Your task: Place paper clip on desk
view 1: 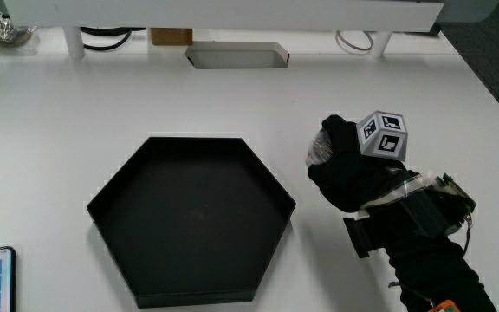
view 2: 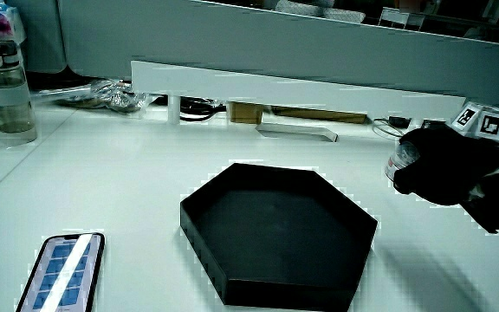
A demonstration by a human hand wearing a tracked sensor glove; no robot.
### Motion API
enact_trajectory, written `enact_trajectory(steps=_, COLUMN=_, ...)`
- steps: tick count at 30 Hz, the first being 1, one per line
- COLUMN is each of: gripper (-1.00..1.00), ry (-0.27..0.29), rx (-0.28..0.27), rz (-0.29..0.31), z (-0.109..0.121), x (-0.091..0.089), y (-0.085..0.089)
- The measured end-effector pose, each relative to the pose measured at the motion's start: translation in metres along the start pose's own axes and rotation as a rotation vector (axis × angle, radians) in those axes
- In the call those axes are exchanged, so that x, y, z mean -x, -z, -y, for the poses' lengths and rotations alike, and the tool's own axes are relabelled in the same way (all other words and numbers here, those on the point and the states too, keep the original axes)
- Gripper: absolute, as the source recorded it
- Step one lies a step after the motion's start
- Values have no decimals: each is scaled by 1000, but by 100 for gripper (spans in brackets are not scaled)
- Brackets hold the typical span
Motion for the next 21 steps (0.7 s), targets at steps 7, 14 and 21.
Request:
enact_trajectory(steps=7, gripper=0, ry=85, rx=33, rz=45, z=-10, x=-22, y=26)
enact_trajectory(steps=14, gripper=0, ry=144, rx=120, rz=66, z=-17, x=-39, y=60)
enact_trajectory(steps=21, gripper=0, ry=177, rx=163, rz=69, z=-21, x=-50, y=79)
